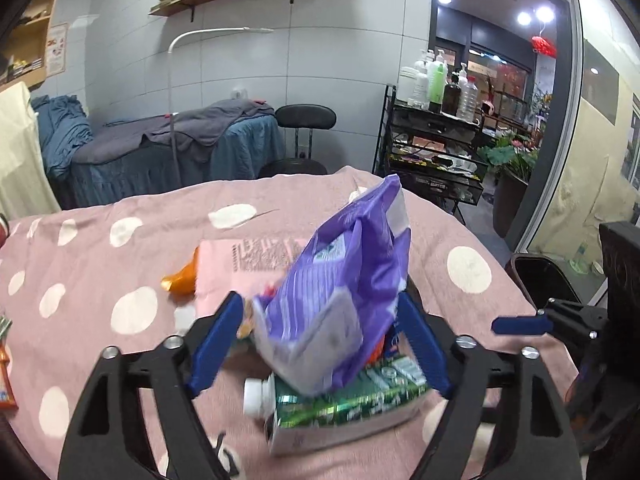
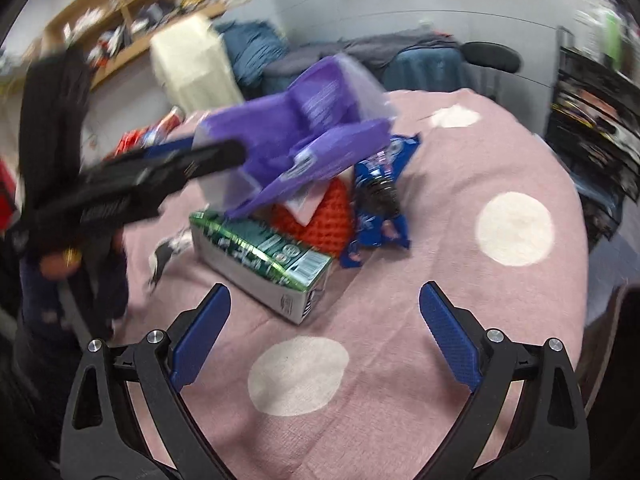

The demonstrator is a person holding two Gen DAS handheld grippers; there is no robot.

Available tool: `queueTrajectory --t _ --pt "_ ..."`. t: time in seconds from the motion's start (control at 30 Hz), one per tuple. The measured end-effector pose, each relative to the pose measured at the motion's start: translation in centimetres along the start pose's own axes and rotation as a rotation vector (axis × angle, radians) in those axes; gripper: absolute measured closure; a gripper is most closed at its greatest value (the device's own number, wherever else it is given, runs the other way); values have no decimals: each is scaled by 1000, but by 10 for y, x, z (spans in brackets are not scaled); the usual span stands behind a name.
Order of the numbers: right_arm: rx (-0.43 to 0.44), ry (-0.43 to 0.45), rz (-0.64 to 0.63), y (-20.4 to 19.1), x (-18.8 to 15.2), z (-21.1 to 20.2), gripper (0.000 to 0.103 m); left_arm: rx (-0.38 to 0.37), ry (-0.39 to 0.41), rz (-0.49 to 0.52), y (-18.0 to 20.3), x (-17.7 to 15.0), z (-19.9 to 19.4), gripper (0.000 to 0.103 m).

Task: Collect trash
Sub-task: 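Grasp the purple plastic bag with the left tool while the right tool grasps the green milk carton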

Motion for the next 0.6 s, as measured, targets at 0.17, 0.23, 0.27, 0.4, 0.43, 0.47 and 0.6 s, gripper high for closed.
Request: queueTrajectory --t 0.17,0.23,0.27,0.4,0.43,0.47,0.6 --pt "46 -42 -226 -20 9 14 10 -7 -29 31 5 1 14 80" --pt "82 -50 -291 -28 12 18 15 -25 -2 11 4 1 4 84" --pt "112 -60 -317 -33 13 22 18 -30 21 -9 2 1 -4 86" --pt "190 -121 -376 -46 19 45 27 -28 95 -92 -14 7 -35 92" --pt "205 -133 -380 -47 21 49 27 -23 117 -108 -18 8 -45 92" --pt "220 -153 -384 -48 23 56 28 -16 139 -120 -22 8 -55 92" --pt "275 -207 -432 -53 31 78 29 -8 176 -143 -30 5 -78 92"
Point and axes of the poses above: each gripper's, at about its wrist camera, not at the fingertips, and z roughly the way its jaws point, y to its right, x to its top, the point moved 5 cm from there along z, roughly the way its jaws point, and after that the axes turned 3 degrees about x, right-handed, at the moved point
